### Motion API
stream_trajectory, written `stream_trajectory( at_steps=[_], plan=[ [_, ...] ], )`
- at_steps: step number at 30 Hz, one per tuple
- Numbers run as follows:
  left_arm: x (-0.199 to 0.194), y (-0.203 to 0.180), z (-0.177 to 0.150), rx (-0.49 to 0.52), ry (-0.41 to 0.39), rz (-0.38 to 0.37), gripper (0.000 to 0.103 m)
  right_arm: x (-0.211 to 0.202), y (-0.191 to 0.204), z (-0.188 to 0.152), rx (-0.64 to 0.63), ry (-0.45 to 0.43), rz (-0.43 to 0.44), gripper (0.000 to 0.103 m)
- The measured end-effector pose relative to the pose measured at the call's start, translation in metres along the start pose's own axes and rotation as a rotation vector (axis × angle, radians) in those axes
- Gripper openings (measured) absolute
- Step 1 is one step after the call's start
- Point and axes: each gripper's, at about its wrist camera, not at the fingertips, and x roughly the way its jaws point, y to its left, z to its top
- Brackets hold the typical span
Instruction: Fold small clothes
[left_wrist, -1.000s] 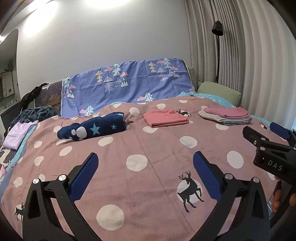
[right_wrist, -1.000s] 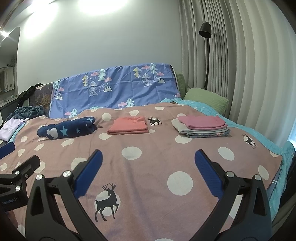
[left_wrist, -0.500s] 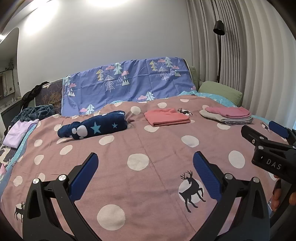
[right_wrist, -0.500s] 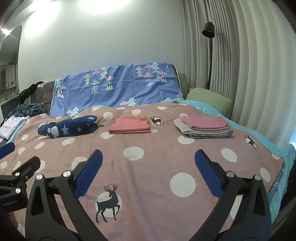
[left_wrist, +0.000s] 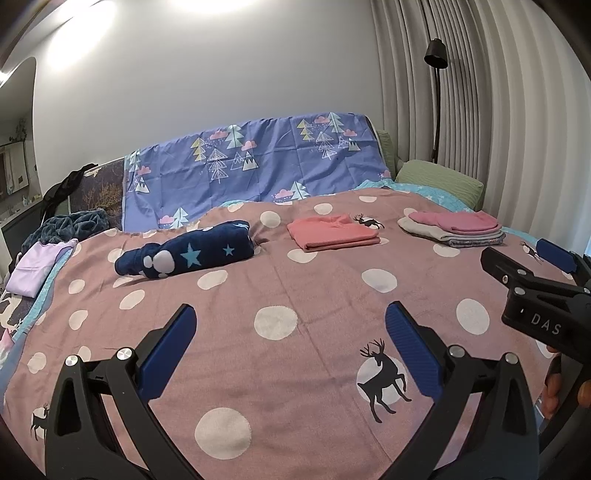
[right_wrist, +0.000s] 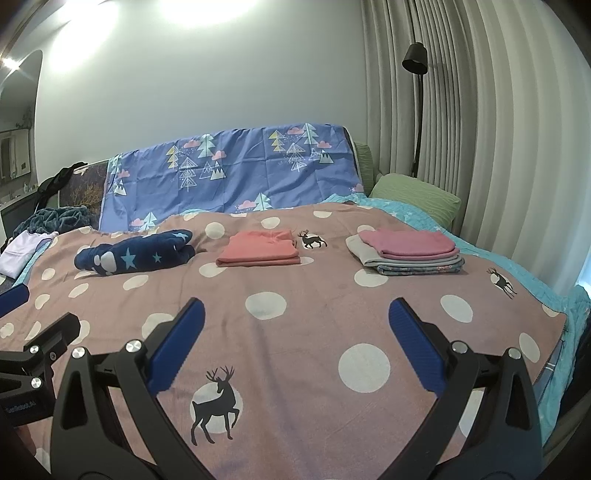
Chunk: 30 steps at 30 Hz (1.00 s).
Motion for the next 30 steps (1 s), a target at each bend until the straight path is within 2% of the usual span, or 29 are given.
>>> stream_trajectory(
  at_steps=[30],
  plan=[
    [0.0, 0.012, 0.0, -0.007, 0.009, 0.008, 0.102, 0.003, -0.001, 0.002, -0.002, 0.005, 0.004, 0.101]
  ],
)
